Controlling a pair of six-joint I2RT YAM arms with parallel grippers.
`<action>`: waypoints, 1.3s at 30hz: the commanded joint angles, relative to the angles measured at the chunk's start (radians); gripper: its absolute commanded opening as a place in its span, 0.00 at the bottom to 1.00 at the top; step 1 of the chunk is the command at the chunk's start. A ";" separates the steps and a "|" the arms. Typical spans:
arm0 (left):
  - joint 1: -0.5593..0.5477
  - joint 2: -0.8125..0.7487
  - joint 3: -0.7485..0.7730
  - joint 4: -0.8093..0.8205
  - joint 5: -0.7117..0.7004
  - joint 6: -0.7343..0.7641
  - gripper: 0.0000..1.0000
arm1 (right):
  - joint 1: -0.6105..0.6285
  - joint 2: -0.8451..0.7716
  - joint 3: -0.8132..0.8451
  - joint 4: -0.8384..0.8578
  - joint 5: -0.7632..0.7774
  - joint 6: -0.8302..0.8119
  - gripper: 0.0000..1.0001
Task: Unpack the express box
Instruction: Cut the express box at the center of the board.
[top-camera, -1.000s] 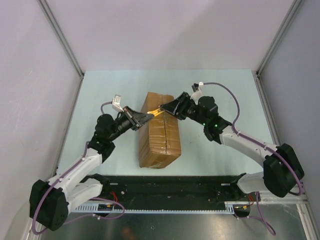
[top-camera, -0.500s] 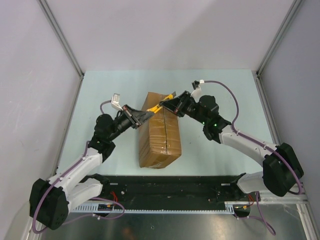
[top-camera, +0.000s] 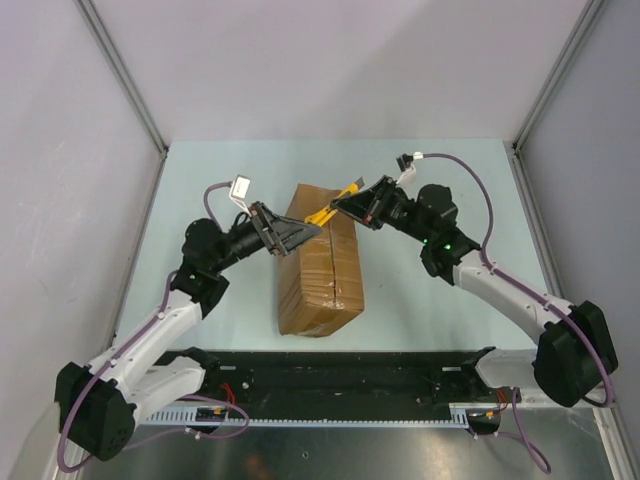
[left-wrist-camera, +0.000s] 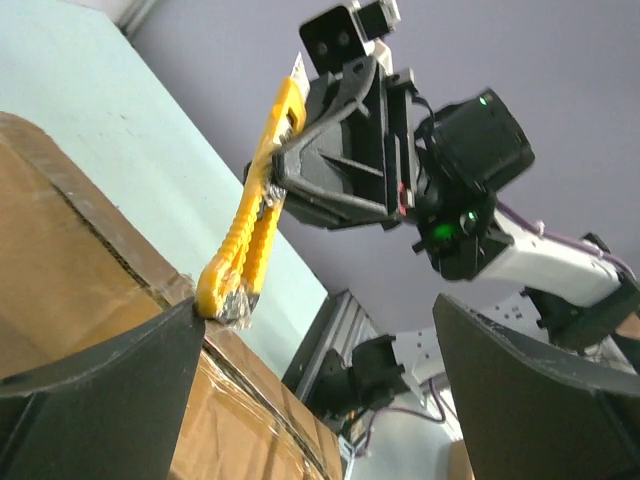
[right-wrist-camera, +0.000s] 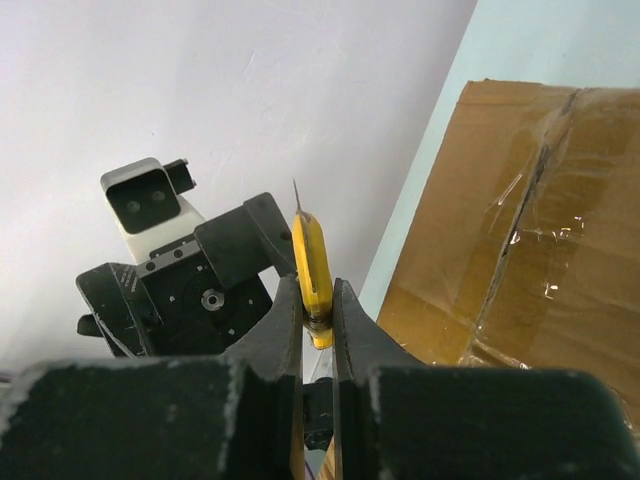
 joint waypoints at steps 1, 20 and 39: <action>0.015 -0.006 0.081 0.014 0.086 0.083 1.00 | -0.042 -0.070 0.054 -0.039 -0.137 -0.036 0.00; 0.038 0.106 0.300 -0.055 0.537 0.214 0.82 | -0.078 -0.061 0.250 -0.272 -0.656 -0.163 0.00; -0.075 0.193 0.359 -0.087 0.488 0.205 0.25 | -0.044 -0.034 0.287 -0.257 -0.603 -0.223 0.00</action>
